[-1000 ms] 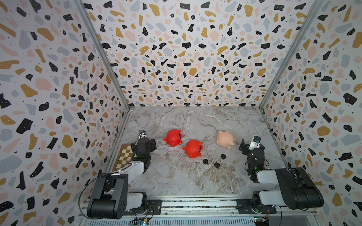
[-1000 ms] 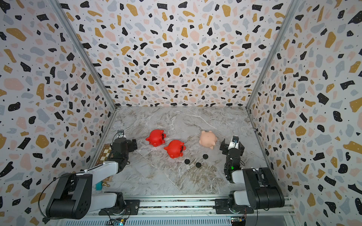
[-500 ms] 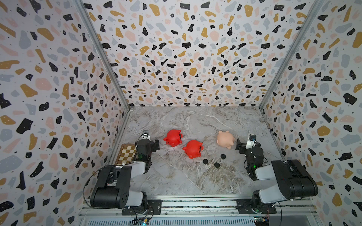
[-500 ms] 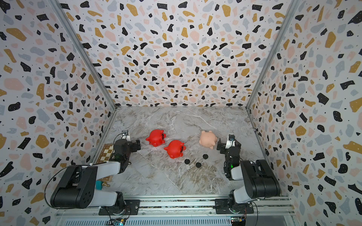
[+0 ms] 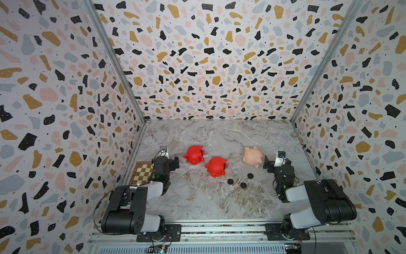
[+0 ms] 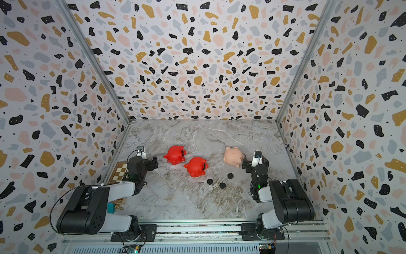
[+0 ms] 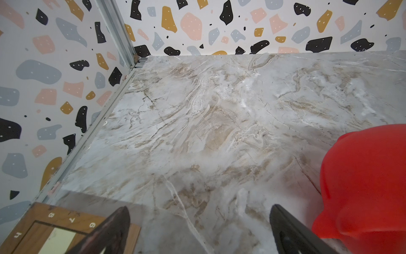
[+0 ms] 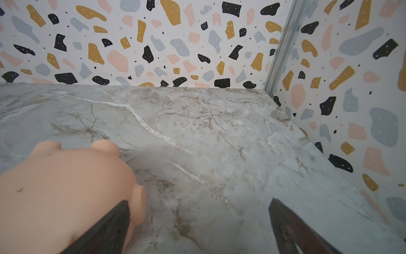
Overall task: Open piggy banks
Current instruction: Reset both arms
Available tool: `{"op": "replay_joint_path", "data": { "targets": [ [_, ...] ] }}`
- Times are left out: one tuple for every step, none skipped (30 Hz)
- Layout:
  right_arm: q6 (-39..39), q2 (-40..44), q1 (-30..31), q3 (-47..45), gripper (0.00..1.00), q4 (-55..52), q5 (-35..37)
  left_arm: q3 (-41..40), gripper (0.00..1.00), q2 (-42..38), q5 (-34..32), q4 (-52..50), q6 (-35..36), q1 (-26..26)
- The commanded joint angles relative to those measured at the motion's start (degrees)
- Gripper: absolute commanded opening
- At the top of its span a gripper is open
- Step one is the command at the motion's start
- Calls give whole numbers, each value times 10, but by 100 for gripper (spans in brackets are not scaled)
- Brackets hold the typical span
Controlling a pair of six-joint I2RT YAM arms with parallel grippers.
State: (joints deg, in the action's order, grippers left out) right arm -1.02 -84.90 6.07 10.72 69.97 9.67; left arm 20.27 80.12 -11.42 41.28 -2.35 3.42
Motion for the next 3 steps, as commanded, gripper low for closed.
{"op": "replay_joint_path", "data": {
  "targets": [
    [2,4,-2,14,100,-5,-4,-5,99,2,2,26,4,-4],
    [2,3,-2,14,100,-4,-4,-5,99,2,2,26,4,-3],
    [2,4,-2,13,100,-3,-4,-5,99,2,2,26,3,-4]
  ]
}}
